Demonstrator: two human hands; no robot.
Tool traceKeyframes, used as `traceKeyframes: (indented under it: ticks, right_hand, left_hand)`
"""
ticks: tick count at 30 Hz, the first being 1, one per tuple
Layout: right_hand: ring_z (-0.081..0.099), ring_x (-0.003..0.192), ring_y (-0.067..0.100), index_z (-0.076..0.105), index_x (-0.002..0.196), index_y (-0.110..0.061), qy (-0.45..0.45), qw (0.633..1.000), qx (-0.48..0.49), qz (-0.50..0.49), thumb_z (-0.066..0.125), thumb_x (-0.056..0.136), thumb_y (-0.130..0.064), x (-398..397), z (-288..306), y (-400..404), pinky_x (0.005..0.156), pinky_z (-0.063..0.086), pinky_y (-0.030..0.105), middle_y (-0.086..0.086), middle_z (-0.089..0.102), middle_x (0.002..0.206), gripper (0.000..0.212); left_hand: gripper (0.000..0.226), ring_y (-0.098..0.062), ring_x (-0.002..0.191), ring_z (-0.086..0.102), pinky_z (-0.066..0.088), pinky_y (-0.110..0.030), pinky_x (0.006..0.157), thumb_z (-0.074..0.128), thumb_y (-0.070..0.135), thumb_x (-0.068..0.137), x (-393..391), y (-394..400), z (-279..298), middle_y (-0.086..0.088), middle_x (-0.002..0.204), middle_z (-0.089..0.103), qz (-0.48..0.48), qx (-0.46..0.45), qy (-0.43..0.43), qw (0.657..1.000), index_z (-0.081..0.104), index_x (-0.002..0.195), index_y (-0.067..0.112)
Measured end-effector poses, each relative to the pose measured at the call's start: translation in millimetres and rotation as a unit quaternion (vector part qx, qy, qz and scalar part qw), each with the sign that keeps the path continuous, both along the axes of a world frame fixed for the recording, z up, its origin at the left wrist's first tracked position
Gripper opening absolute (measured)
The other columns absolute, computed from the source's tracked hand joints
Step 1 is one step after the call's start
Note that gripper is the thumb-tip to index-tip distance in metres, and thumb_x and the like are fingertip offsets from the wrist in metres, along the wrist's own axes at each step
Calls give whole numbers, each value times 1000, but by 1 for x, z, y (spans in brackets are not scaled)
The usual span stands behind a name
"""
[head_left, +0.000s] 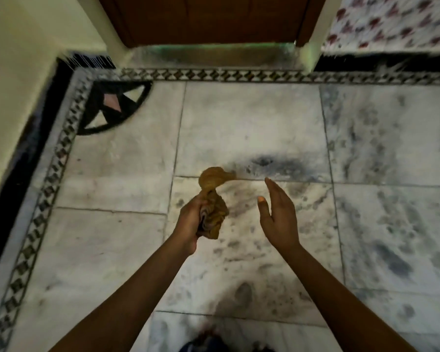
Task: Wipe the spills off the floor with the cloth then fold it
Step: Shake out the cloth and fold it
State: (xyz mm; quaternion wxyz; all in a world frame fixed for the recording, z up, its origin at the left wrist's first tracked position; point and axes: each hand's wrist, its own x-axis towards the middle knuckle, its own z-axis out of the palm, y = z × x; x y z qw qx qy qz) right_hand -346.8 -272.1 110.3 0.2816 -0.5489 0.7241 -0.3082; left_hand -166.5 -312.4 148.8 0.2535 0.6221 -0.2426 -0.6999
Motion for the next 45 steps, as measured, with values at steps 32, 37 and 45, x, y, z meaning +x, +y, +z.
traceKeyframes:
  ticks: [32,37,45]
  right_hand:
    - [40,129,6,44,135,-33,-39,949,-237,205,40,88,-50,58,676,61,108,37,38,-10,47,139,51]
    - [48,122,4,51,130,-34,-62,939,-253,225,50,82,-46,67,706,63,104,43,35,-11,55,131,49]
    - [50,117,0,52,129,-35,-39,928,-267,257,62,85,-35,99,733,72,99,46,34,-15,56,127,46]
  left_hand:
    - [89,-35,112,58,37,-49,107,41,79,75,36,75,710,-22,119,62,-29,-235,53,970,58,119,4]
    - [63,-32,106,60,45,-44,100,64,54,73,61,83,738,-21,111,64,-90,-262,87,957,59,109,3]
    - [21,-20,53,54,49,-25,51,29,-10,80,96,98,769,-12,71,51,-93,-289,8,953,45,73,3]
